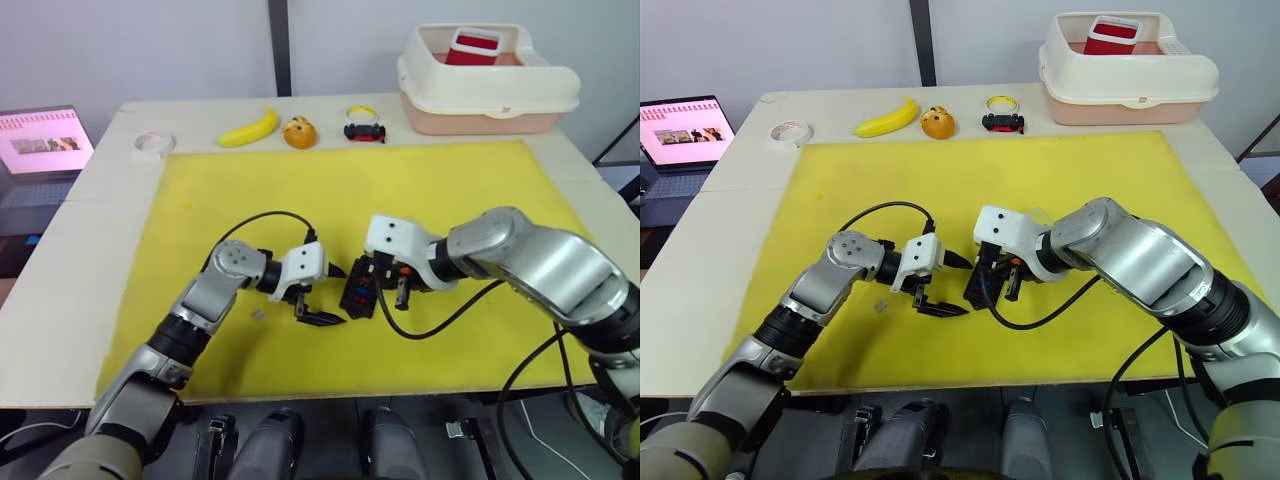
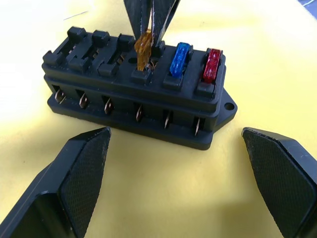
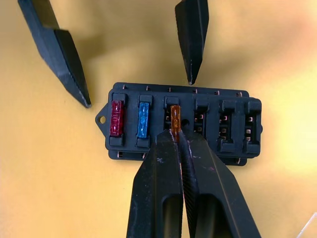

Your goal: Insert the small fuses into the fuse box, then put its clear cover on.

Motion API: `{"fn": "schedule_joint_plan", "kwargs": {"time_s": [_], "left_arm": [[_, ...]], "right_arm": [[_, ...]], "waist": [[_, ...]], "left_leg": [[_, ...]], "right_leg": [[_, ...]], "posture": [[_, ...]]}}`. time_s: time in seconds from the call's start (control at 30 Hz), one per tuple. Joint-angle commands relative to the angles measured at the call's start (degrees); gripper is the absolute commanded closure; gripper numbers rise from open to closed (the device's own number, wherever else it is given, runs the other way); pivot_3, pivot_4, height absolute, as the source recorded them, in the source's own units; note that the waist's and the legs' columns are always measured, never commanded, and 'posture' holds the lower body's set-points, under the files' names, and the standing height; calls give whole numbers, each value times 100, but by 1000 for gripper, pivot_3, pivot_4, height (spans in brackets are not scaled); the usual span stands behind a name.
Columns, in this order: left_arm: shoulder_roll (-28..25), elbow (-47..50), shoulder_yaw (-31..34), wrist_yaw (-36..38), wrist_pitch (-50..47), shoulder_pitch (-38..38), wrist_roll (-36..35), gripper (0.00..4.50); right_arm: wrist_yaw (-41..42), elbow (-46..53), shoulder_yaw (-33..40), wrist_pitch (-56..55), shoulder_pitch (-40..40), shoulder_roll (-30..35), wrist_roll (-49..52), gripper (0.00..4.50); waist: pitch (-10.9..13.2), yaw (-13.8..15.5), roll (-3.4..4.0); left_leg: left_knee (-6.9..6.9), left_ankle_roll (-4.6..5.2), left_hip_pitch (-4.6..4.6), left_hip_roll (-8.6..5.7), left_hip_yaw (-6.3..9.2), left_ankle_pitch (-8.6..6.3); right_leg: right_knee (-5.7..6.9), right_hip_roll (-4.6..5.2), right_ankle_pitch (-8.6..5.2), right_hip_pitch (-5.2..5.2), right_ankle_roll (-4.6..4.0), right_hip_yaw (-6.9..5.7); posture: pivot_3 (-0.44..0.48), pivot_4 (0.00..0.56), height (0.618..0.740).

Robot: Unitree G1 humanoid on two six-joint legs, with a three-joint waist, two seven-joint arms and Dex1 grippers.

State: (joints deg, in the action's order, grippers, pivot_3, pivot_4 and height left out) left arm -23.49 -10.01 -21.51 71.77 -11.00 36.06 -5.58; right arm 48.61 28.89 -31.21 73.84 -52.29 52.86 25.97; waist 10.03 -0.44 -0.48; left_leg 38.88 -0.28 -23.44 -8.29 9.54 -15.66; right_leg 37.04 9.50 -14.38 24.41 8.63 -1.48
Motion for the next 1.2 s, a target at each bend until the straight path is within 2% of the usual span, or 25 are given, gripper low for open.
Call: {"fn": "schedule_joint_plan", "kwargs": {"time_s": [0.03, 0.4, 0.73, 1.2], "left_arm": [[-24, 175, 100, -69, 3, -5, -72, 0], [-13, 89, 122, -128, 22, 104, -79, 0], [81, 254, 64, -268, -38, -1, -80, 0], [-5, 277, 99, -277, -62, -11, -83, 0]], "right_arm": [[143, 11, -203, -23, -46, 128, -141, 4440], [483, 56, -260, 49, -293, 222, -229, 4440], [627, -137, -614, -18, -562, -12, -440, 4440], [766, -178, -770, -224, -575, -74, -741, 4440]], "waist": [[0, 2, 0], [0, 6, 0], [0, -1, 0], [0, -6, 0]], "left_leg": [[0, 0, 0, 0, 0, 0], [0, 0, 0, 0, 0, 0], [0, 0, 0, 0, 0, 0], [0, 0, 0, 0, 0, 0]], "right_leg": [[0, 0, 0, 0, 0, 0], [0, 0, 0, 0, 0, 0], [0, 0, 0, 0, 0, 0], [0, 0, 0, 1, 0, 0]], "posture": [[0, 150, 740], [0, 150, 740], [0, 150, 740], [0, 150, 740]]}}
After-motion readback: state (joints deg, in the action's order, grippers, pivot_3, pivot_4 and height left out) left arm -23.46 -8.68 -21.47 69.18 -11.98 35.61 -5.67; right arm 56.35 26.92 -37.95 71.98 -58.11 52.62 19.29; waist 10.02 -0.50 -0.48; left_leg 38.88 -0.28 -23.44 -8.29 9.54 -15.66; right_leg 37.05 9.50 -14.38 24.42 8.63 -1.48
